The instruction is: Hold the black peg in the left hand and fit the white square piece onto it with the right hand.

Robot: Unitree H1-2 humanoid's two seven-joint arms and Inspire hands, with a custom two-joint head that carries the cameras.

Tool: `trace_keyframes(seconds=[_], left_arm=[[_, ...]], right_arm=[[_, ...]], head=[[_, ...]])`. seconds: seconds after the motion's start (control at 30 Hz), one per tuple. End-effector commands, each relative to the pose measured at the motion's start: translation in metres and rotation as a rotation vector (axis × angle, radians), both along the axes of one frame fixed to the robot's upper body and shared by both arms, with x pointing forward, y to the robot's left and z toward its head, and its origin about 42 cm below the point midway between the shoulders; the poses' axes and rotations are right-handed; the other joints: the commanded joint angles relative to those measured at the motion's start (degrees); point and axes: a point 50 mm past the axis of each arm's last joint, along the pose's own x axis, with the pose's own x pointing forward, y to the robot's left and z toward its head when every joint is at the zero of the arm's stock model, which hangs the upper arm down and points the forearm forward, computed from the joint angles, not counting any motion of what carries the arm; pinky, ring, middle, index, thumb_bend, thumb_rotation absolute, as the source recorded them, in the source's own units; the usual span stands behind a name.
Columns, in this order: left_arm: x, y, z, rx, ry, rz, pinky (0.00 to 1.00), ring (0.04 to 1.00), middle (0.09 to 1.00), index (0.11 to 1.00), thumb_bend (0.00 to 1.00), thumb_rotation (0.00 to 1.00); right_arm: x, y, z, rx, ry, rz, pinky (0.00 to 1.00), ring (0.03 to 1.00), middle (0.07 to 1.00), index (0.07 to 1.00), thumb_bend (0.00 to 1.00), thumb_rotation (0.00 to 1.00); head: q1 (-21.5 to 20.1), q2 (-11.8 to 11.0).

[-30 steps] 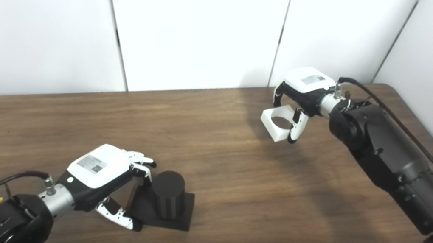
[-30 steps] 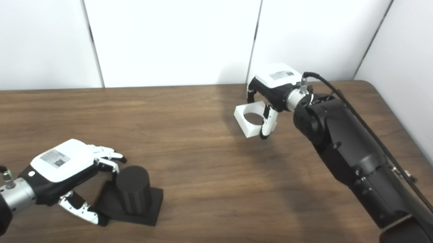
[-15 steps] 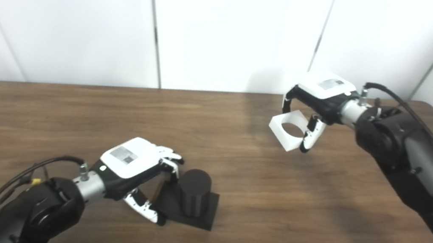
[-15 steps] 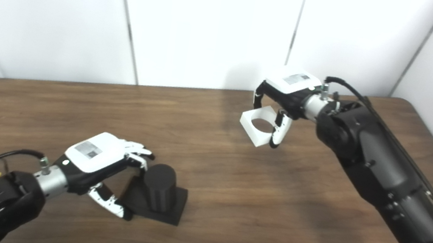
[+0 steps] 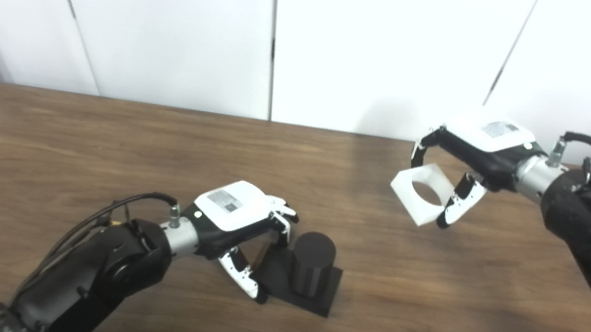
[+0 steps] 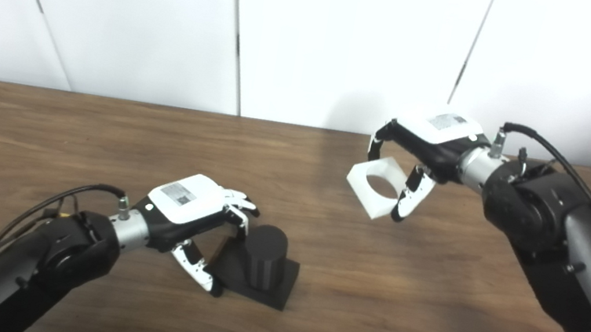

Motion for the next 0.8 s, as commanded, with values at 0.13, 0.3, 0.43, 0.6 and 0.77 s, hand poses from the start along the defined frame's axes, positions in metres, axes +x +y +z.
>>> trace_keyframes(seconds=[0.13,0.3,0.43,0.6,0.77], left_arm=[[-0.009,-0.003,-0.025,0.142,0.069,-0.012,0.85,0.907,0.876,0.492,0.52,0.08],[-0.009,-0.003,-0.025,0.131,0.070,-0.011,0.83,0.901,0.871,0.491,0.52,0.08],[-0.009,-0.003,-0.024,0.137,0.071,-0.012,0.83,0.906,0.873,0.492,0.52,0.08],[-0.008,-0.005,-0.024,0.149,0.069,-0.015,0.84,0.912,0.878,0.492,0.52,0.08],[-0.009,-0.005,-0.026,0.136,0.072,-0.014,0.84,0.905,0.875,0.492,0.52,0.08]], right_arm=[[-0.005,0.005,0.023,0.032,-0.047,0.036,0.79,0.790,0.746,0.479,0.52,0.13],[-0.011,0.014,0.024,0.026,-0.052,0.081,0.77,0.777,0.739,0.478,0.52,0.13],[-0.019,0.023,0.027,0.025,-0.058,0.117,0.76,0.774,0.741,0.478,0.52,0.13],[-0.030,0.036,0.032,0.024,-0.070,0.171,0.76,0.771,0.743,0.477,0.52,0.13],[-0.037,0.046,0.036,0.026,-0.077,0.201,0.75,0.764,0.739,0.477,0.52,0.13]], head=[[-0.50,0.11],[-0.47,0.12],[-0.76,0.23],[-0.86,0.31],[-0.90,0.35]])
